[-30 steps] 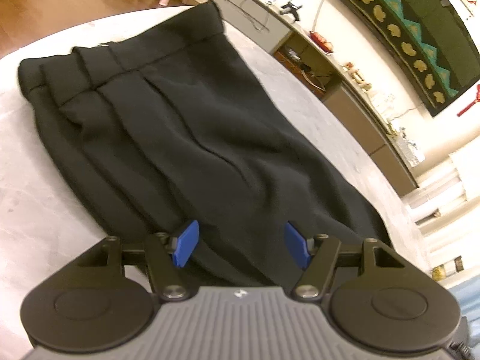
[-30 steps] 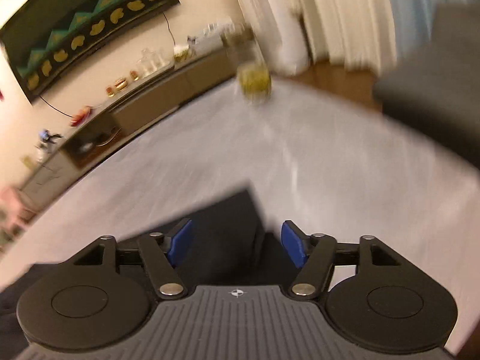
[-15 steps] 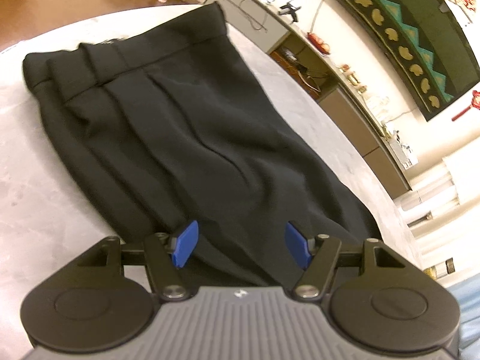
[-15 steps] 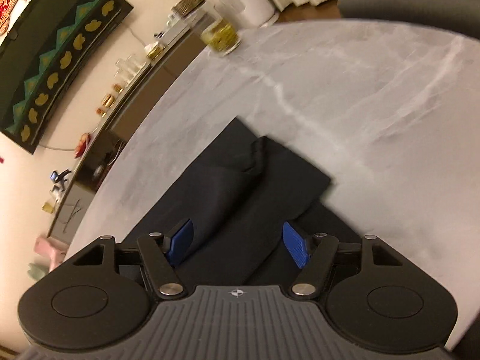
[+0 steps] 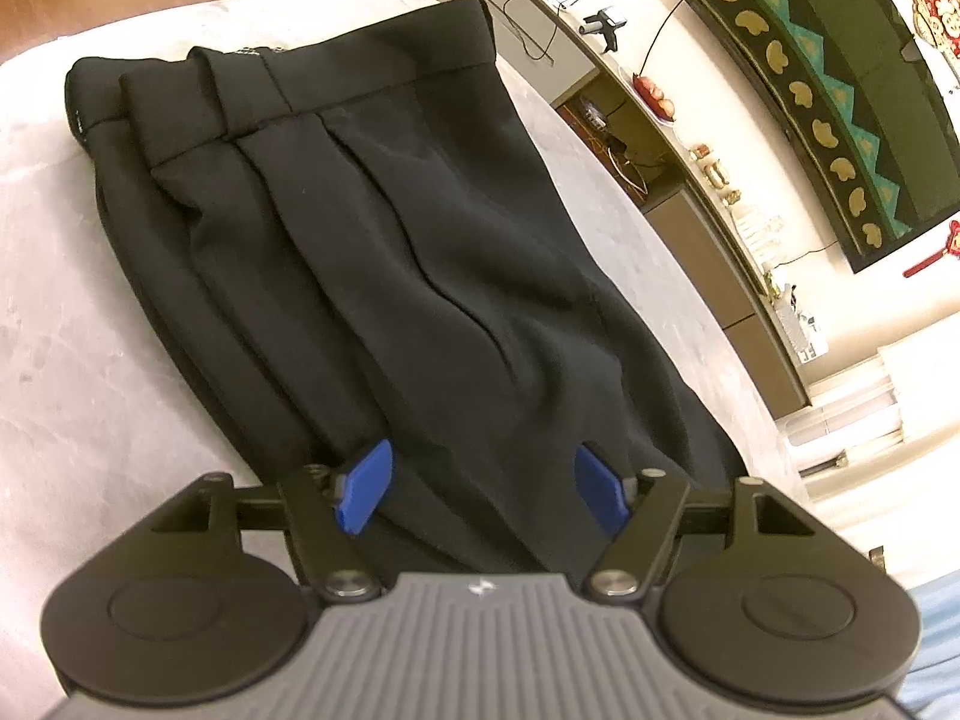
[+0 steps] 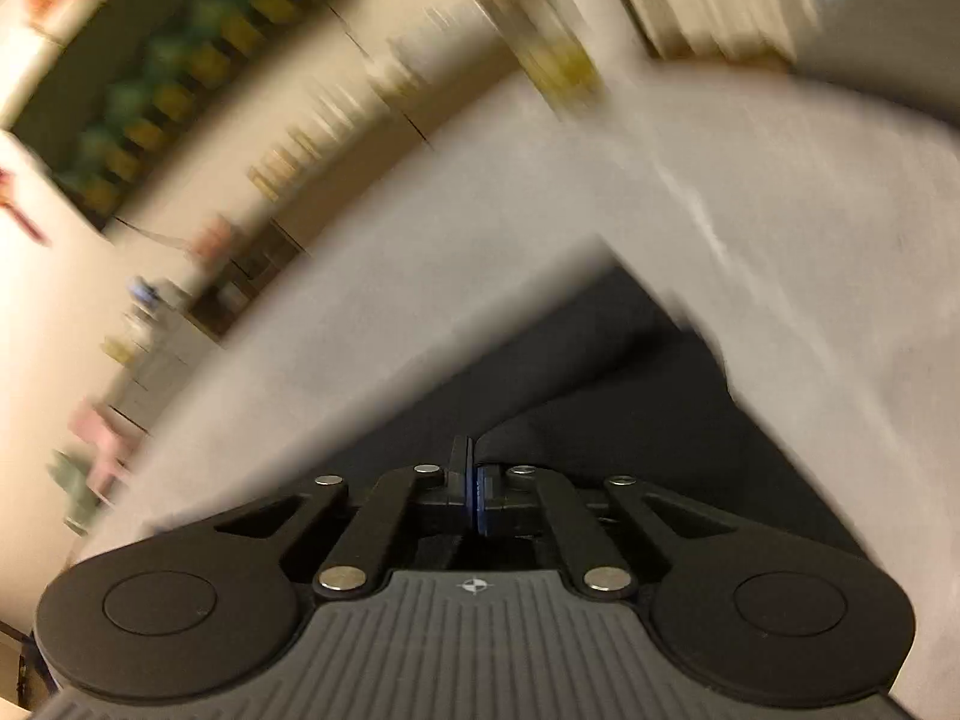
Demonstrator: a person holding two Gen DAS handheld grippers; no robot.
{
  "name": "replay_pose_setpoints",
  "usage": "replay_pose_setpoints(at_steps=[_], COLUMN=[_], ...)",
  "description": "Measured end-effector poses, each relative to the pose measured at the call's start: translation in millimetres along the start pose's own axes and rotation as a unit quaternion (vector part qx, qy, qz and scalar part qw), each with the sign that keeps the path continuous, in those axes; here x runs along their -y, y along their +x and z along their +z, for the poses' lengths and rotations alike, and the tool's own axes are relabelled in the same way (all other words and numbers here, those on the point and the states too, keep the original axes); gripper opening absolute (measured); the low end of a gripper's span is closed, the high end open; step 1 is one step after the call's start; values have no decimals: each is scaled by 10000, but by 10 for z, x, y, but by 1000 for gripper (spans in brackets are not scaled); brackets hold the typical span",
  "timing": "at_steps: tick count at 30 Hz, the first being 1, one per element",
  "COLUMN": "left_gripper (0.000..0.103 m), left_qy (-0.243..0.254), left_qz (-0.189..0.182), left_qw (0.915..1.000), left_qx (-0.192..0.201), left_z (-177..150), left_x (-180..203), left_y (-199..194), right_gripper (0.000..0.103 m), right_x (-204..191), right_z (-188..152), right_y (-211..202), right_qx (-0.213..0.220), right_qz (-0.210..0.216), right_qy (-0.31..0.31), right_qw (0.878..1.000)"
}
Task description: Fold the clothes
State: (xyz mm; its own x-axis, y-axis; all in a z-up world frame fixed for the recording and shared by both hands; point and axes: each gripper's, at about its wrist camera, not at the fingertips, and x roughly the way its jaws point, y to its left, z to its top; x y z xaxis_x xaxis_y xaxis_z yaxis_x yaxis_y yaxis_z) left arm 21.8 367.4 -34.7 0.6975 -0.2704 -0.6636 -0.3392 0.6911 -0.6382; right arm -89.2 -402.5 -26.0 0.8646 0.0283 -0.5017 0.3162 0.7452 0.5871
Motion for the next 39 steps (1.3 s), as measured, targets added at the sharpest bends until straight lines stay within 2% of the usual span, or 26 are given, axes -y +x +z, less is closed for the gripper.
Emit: replay_pose_setpoints(at_steps=[1,2,5,7,8,9,13,14,15,16,18,19,20,21,23,24,25,27,31,32,33,34,35,36,37,39], left_gripper=[73,75,72,49,19,0,0,0,0,0,0,0,11,32,56,57,59,68,71,68,52,31,3,0,0,0], left_qy=[0,18,114,250,315,342,479,462,446,372,200,114,28,-7,-211,-340,-435,-507,-508,-459,-406,-353,-245,-180,-125,13], left_qz=[-19,-29,57,129,141,124,-99,-197,-294,-263,-146,-88,-29,12,148,167,159,127,190,189,179,170,125,-22,-188,-517], left_qw=[10000,10000,9999,9995,9994,9993,9971,9963,9953,9961,9979,9986,9990,9989,9980,9975,9971,9969,9969,9973,9977,9980,9984,9973,9949,9864], left_qx=[-3,-4,45,110,101,129,591,697,802,754,595,515,435,468,572,603,597,591,567,544,519,494,493,716,984,1559], left_z=[1,4,-1,-15,-31,-42,-92,-121,-151,-160,-169,-174,-178,-173,-134,-100,-60,14,92,116,143,170,161,144,126,-36], left_x=[-3,6,61,93,113,119,128,100,71,30,-60,-104,-149,-152,-166,-182,-190,-228,-195,-167,-139,-111,-99,-77,-52,-99], left_y=[4,11,44,69,83,78,-164,-259,-354,-344,-281,-250,-218,-213,-194,-176,-155,-155,-92,-68,-43,-19,-23,-131,-258,-666], right_gripper=[0,0,0,0,0,1,5,9,24,47,61,61,61,61,56,46,42,42,42,42,42,39,33,8,4,4], right_x=[-92,-113,19,151,191,231,289,309,348,388,474,513,540,554,569,558,551,562,603,615,616,602,586,566,534,442], right_z=[40,24,-155,-304,-358,-412,-454,-432,-402,-382,-361,-348,-340,-327,-304,-295,-285,-259,-271,-278,-279,-273,-264,-251,-235,-195], right_y=[-138,-221,-277,-238,-217,-197,-135,-141,-165,-197,-244,-209,-178,-151,-101,-81,-67,-48,-32,-26,-20,-13,-3,10,-14,-205], right_qx=[187,176,-225,-439,-499,-559,-659,-642,-591,-535,-445,-461,-470,-457,-443,-455,-472,-497,-549,-558,-567,-575,-590,-612,-551,-249], right_qz=[135,85,-316,-539,-561,-582,-613,-594,-570,-567,-618,-649,-657,-645,-613,-586,-566,-523,-474,-465,-467,-482,-488,-481,-471,-325], right_qy=[-90,-130,-105,25,124,223,508,578,635,681,749,797,835,854,874,865,869,901,1000,1023,1015,973,905,808,692,392], right_qw=[9997,9997,9992,9976,9971,9965,9946,9945,9946,9946,9943,9936,9932,9932,9933,9935,9935,9933,9923,9921,9921,9924,9930,9937,9950,9984])
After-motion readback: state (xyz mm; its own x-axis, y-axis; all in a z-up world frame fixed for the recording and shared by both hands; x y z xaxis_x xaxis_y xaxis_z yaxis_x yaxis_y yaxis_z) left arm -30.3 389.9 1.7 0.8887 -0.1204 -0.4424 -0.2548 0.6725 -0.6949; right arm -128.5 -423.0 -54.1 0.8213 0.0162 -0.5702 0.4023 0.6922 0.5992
